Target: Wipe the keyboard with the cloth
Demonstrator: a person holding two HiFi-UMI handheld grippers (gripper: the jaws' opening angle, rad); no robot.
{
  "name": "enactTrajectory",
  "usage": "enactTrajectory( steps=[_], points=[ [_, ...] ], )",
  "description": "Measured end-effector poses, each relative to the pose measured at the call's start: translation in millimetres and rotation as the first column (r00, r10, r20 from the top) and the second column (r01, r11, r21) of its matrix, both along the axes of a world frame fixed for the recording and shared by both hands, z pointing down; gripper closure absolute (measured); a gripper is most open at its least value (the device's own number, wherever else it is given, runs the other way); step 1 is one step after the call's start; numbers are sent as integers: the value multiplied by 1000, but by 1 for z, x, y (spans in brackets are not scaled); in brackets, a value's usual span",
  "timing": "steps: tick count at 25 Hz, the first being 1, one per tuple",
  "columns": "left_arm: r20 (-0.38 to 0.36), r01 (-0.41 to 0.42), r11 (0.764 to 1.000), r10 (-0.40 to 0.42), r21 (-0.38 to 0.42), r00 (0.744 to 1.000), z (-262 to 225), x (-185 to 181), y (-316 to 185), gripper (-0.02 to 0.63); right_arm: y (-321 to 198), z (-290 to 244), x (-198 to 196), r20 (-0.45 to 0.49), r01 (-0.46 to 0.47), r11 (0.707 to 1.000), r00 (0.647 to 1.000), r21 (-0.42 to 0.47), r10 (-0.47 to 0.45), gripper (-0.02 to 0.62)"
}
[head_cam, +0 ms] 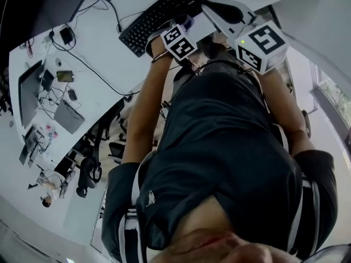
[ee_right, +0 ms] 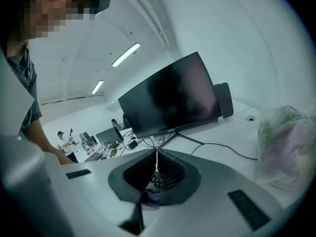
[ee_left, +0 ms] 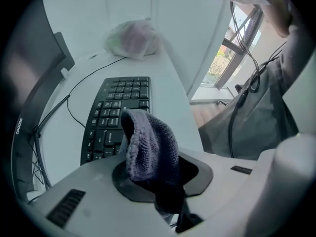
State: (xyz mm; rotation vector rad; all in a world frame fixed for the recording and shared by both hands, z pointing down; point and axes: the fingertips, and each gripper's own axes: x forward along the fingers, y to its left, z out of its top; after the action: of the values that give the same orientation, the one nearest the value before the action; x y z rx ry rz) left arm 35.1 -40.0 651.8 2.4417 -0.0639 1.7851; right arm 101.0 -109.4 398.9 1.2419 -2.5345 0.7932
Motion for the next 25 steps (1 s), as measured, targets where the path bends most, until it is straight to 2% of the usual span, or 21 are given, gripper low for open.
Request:
enactTrajectory(
  steps=[3,7,9,12,19,22,25],
  points=[
    [6,25,999,-25,29,1000,-13,-2,-28,541,0,-2,2,16,7,1000,1000,-11,-6,584],
    [10,96,989,-98,117,995,-21,2,-97,541,-5,0,17,14,7,1000,1000,-18,-7,584],
    [11,110,986,-113,127,994,-20,6,-117,541,-5,1,23,5,-6,1000,1000,-15,7,584],
    [28,88,991,-91,96,995,-12,10,-100,541,-2,2,27,4,-19,1000,1000,-19,19,584],
    [8,57,997,-58,45,998,-7,11,-19,541,-3,4,32,15,-23,1000,1000,-20,23,584],
    [6,28,999,-28,47,1000,-4,20,-13,541,-3,4,30,14,-10,1000,1000,-22,11,584],
    [7,-4,998,3,67,1000,-4,35,-30,541,-1,3,29,9,-5,1000,1000,-22,5,584]
  ],
)
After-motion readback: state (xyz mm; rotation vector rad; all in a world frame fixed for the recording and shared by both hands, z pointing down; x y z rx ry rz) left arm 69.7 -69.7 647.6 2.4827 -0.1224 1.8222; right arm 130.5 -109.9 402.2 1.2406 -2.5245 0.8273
